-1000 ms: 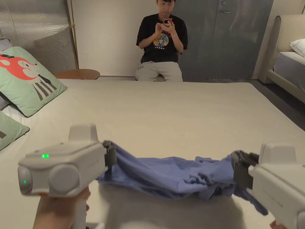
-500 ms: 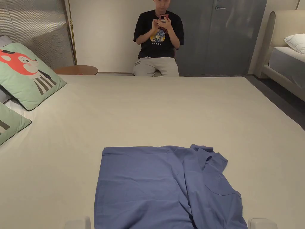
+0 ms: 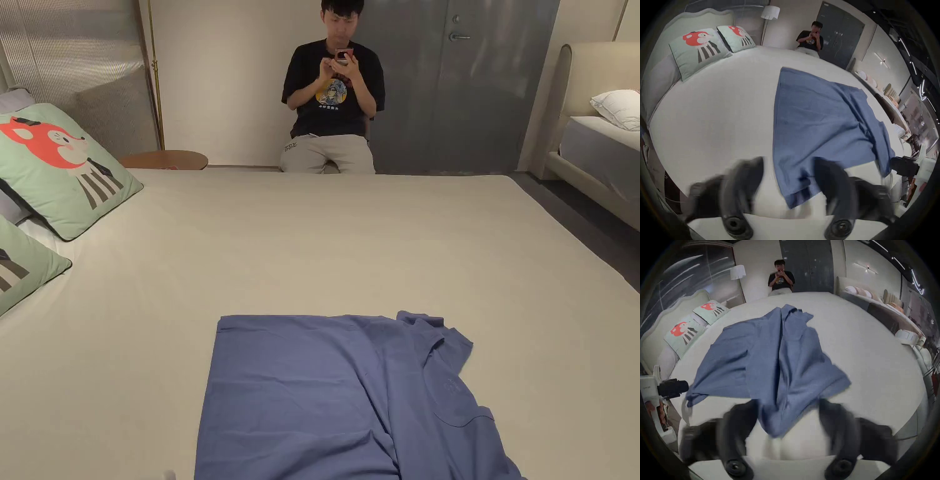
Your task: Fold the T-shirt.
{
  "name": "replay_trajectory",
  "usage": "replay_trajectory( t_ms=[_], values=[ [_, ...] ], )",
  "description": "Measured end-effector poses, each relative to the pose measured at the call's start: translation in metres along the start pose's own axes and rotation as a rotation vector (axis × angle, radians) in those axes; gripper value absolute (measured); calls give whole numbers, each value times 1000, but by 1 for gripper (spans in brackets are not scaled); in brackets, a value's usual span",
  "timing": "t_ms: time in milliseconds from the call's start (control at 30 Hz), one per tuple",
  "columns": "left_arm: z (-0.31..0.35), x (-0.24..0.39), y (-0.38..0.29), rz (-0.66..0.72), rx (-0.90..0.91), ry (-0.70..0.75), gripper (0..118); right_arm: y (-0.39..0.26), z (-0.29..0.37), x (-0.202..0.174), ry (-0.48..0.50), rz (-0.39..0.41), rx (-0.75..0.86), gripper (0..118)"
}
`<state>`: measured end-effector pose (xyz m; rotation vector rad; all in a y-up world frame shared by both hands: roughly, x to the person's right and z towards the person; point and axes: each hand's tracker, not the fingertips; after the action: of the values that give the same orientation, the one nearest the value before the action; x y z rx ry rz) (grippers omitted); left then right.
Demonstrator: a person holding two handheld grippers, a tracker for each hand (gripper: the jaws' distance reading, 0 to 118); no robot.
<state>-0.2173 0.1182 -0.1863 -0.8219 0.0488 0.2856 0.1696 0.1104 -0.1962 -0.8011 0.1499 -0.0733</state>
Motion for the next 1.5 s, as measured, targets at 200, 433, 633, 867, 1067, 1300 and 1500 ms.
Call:
replay_trajectory(
  t_ms=[200, 433, 633, 867, 1067, 1300, 1500],
  values=[
    [59, 16, 50, -5, 302, -26, 103, 52, 49, -7, -99, 48, 358, 108],
    [111, 43, 85, -131, 674, -32, 18, 109, 90, -24, -166, 51, 670, 48],
    [110, 53, 100, -171, 691, -25, 0, 125, 81, -26, -131, 19, 699, 1],
    [47, 42, 142, -144, 466, -73, 0, 130, 48, -26, -111, 37, 613, 1],
    [-34, 27, 199, -56, 282, -64, 24, 140, 4, -17, -116, 40, 525, 1],
    [-158, 12, 267, -22, 90, -20, 106, 158, -48, -3, -116, 9, 447, 1],
    [-251, 10, 280, 6, -49, 61, 105, 168, -88, 14, -133, -10, 393, 1]
  ],
)
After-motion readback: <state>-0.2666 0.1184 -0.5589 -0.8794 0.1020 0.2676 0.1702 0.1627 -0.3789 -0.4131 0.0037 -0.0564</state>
